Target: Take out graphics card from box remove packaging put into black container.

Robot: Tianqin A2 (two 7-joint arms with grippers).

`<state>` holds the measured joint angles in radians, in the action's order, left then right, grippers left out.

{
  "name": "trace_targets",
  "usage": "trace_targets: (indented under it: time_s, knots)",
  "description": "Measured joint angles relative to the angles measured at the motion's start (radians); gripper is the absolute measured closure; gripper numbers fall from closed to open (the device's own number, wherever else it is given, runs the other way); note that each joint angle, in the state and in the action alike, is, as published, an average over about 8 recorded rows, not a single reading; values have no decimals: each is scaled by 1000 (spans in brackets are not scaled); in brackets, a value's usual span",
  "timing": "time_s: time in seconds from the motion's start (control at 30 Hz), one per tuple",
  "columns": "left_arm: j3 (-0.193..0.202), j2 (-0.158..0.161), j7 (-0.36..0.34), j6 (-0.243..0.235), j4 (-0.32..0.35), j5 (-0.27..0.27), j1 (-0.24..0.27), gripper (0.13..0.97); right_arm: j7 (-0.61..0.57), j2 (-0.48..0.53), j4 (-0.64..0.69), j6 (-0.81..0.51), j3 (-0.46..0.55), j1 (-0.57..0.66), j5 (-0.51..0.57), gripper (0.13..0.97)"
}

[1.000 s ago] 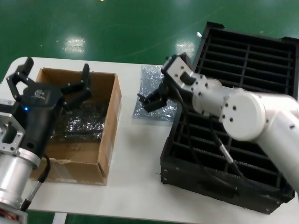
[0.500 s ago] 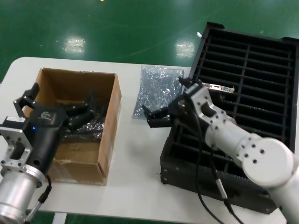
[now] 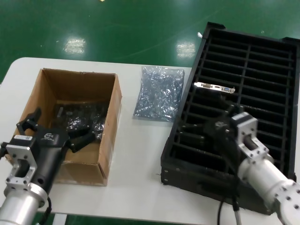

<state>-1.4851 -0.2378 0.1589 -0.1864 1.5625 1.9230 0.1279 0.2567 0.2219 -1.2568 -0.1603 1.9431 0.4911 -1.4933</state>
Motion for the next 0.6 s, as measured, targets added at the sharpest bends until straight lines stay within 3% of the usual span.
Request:
trace_targets:
  time_s: [0.6]
  knots:
    - [-81, -44, -112, 131, 26, -87, -90, 132, -181, 55, -242, 113, -242, -346, -216, 129]
